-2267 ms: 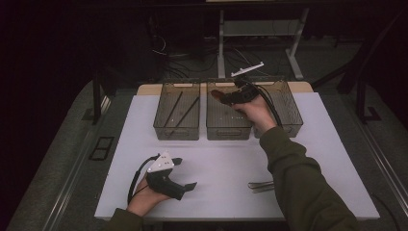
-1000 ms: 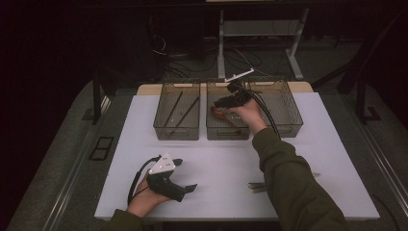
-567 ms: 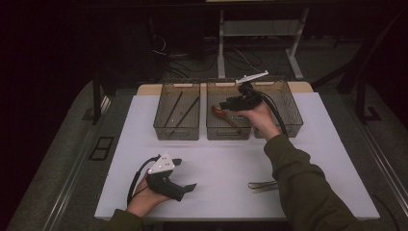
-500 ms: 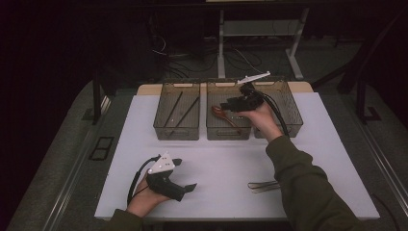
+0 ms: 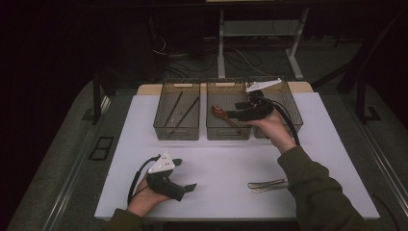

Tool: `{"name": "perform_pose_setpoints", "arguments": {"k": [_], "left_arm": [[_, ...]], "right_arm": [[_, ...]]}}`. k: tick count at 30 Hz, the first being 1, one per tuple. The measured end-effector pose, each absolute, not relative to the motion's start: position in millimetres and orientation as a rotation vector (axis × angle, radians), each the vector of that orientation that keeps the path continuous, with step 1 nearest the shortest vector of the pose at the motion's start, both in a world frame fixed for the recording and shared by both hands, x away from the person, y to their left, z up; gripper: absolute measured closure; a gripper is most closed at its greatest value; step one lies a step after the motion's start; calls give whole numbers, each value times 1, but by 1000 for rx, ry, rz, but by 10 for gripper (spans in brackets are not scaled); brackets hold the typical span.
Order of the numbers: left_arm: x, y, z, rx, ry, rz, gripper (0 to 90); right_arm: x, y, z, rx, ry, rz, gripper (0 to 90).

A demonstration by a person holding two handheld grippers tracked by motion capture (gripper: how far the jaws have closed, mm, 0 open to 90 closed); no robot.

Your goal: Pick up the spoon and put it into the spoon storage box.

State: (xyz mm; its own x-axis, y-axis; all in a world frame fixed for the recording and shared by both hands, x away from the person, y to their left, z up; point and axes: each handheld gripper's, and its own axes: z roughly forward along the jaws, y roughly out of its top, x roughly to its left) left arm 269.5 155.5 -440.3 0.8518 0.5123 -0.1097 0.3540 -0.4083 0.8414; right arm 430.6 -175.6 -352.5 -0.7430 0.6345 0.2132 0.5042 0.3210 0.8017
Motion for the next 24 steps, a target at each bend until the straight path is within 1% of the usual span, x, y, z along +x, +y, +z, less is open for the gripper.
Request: {"name": "perform_pose_setpoints", "arguments": {"k": [5, 8, 24], "left_arm": [[271, 155, -441, 2032, 632, 201, 0], [270, 154, -440, 2038, 633, 201, 0], [270, 154, -439, 2033, 636, 198, 0]], "right_arm": [[416, -192, -357, 1063, 2422, 1429, 371], [406, -202, -361, 1062, 2411, 1420, 354], [364, -253, -376, 1069, 2416, 1418, 345]]}}
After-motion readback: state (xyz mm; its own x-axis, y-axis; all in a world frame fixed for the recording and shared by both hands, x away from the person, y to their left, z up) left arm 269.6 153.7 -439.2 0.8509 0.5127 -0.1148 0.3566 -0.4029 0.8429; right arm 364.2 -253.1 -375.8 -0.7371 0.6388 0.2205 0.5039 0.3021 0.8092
